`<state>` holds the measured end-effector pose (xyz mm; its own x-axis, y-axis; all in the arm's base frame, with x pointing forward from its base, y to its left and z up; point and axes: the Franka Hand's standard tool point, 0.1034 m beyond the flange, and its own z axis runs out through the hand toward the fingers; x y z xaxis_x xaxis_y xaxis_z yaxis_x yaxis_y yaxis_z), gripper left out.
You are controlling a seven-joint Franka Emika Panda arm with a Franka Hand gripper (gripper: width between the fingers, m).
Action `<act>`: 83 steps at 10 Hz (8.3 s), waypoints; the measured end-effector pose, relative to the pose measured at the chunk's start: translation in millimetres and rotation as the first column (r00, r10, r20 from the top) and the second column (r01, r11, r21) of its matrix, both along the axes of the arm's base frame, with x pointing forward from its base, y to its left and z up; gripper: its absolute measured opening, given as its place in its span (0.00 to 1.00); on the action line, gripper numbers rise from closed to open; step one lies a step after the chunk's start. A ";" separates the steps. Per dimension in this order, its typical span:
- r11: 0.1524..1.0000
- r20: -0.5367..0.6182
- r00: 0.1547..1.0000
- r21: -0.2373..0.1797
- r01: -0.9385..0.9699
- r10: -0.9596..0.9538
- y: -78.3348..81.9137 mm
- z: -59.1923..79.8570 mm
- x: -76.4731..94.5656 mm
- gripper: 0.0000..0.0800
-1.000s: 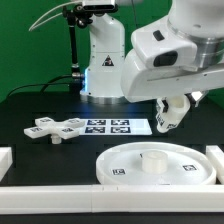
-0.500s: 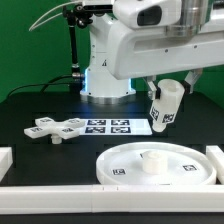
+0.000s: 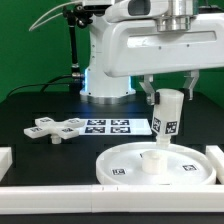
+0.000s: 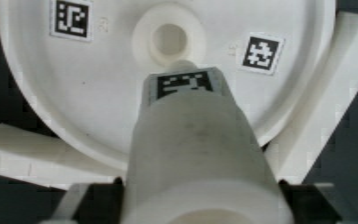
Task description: Assemble round table
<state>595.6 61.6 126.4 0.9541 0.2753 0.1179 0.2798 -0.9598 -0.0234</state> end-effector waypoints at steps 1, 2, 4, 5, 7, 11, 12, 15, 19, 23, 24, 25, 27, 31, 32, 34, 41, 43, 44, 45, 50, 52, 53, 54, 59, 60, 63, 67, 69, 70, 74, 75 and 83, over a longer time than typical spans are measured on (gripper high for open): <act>1.000 0.008 1.000 0.000 -0.003 0.003 -0.6 -1.9 -0.2 0.51; 1.000 0.008 1.000 -0.003 -0.012 0.012 -2.9 -5.3 -2.3 0.51; 1.000 0.014 1.000 -0.005 -0.017 0.017 -7.3 -8.8 -2.8 0.51; 1.000 0.009 1.000 -0.005 -0.017 0.017 -7.6 -11.1 -4.0 0.51; 1.000 0.003 1.000 -0.006 -0.020 0.020 -6.0 -14.3 -7.6 0.51; 1.000 -0.001 1.000 -0.006 -0.021 0.021 -5.5 -17.9 -11.5 0.51; 1.000 -0.001 1.000 -0.006 -0.021 0.021 -5.5 -17.9 -11.5 0.51; 1.000 -0.005 1.000 -0.002 -0.010 0.010 -10.6 -23.6 -13.7 0.51; 1.000 -0.013 1.000 -0.001 -0.012 0.012 -8.9 -29.8 -16.0 0.51; 1.000 0.054 0.999 0.005 0.001 -0.001 -9.5 -33.4 -14.7 0.51; 1.000 0.072 0.997 0.006 0.001 -0.002 -9.4 -33.4 -13.8 0.51; 1.000 0.084 0.996 0.006 0.002 -0.003 -9.5 -33.5 -13.3 0.51; 1.000 0.091 0.996 0.006 0.003 -0.003 -9.7 -35.9 -14.4 0.51; 1.000 0.091 0.996 0.006 0.003 -0.003 -9.7 -35.9 -14.4 0.51; 1.000 0.091 0.996 0.006 0.003 -0.003 -9.7 -35.9 -14.4 0.51; 1.000 0.091 0.996 0.006 0.003 -0.003 -9.7 -35.9 -14.4 0.51; 0.998 0.138 0.989 0.027 0.052 -0.055 -15.1 -36.0 -12.5 0.51; 0.996 0.138 0.987 0.038 0.078 -0.083 -16.3 -35.8 -12.7 0.51; 0.996 0.138 0.987 0.040 0.084 -0.088 -16.2 -35.8 -12.7 0.51; 0.993 0.135 0.984 0.048 0.109 -0.115 -16.2 -35.9 -12.7 0.51; 0.851 0.097 0.850 0.166 0.498 -0.517 -23.5 -37.3 -13.3 0.51; 0.735 0.051 0.742 0.199 0.648 -0.668 -26.8 -37.4 -15.3 0.51; 0.701 0.037 0.710 0.203 0.684 -0.704 -27.0 -37.4 -16.1 0.51; 0.623 0.007 0.636 0.214 0.753 -0.772 -28.2 -38.0 -17.2 0.51; 0.279 -0.146 0.312 0.210 0.937 -0.939 -29.0 -39.6 -23.3 0.52; 0.180 -0.189 0.218 0.200 0.963 -0.958 -28.5 -40.0 -24.9 0.52; -0.110 -0.292 -0.064 0.144 0.983 -0.954 -19.1 -41.0 -28.5 0.52; -0.263 -0.342 -0.217 0.095 0.960 -0.914 -13.1 -41.4 -28.3 0.52; -0.311 -0.355 -0.265 0.077 0.947 -0.896 -13.4 -41.8 -29.0 0.52; -0.303 -0.354 -0.258 0.078 0.950 -0.899 -12.7 -42.0 -29.2 0.62; -0.035 -0.320 0.001 0.106 0.994 -0.947 -16.2 -40.5 -30.4 0.81; 0.049 -0.306 0.085 0.124 0.991 -0.948 -16.2 -40.7 -30.5 0.81; 0.760 -0.105 0.776 0.155 0.631 -0.622 -14.1 -40.5 -28.0 0.81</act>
Offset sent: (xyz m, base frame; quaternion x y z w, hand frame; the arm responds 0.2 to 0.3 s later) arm -0.0040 -0.0109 -0.0069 -0.0089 0.0178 -0.0189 0.9996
